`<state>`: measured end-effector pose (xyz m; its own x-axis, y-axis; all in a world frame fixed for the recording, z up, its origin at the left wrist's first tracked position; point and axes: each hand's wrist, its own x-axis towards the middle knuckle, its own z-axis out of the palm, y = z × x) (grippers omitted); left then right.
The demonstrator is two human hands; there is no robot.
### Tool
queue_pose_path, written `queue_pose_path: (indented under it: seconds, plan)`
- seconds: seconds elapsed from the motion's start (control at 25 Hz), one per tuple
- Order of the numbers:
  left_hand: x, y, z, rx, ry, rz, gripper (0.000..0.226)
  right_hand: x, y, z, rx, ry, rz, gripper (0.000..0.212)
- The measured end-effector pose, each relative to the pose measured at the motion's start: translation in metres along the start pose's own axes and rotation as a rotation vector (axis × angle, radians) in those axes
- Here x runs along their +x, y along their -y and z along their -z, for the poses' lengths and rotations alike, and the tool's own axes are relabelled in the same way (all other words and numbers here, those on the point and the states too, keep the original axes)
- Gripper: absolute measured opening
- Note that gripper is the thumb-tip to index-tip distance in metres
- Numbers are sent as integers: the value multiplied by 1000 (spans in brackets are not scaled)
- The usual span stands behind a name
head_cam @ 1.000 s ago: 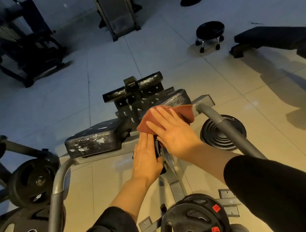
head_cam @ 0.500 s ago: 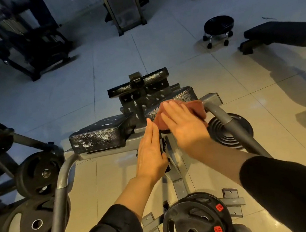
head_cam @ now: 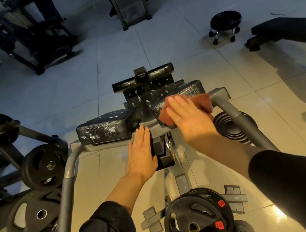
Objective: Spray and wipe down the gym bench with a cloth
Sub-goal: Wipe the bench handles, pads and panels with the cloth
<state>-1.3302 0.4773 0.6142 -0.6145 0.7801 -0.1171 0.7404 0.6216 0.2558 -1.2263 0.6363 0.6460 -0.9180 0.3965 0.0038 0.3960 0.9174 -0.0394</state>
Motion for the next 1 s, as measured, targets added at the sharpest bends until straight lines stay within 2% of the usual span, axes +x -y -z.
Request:
queue_pose_path:
  seconds: [0.12,0.24,0.32,0.4,0.48,0.64,0.84,1.0]
  plan:
    - [8,-10,0,-45,-42,-61,98,3,11,-1,33,-38,72,76]
    - [18,-18,-2,43,87,15,93,-8,-12,11,44,12,155,73]
    - [19,-17,-8,76,184,73,93,-20,-32,16,71,-14,114,78]
    - [19,-13,-12,100,212,70,94,-25,-40,11,87,-63,32,82]
    - [19,-9,-13,124,213,49,96,-21,-31,2,120,-58,10,78]
    - [18,-8,-15,140,194,40,100,6,3,-17,-3,-150,277,80]
    - [18,-9,-17,177,202,45,99,24,24,-9,-173,-28,267,70]
    - [15,-7,-15,155,199,27,96,-9,-14,-1,-75,-86,292,83]
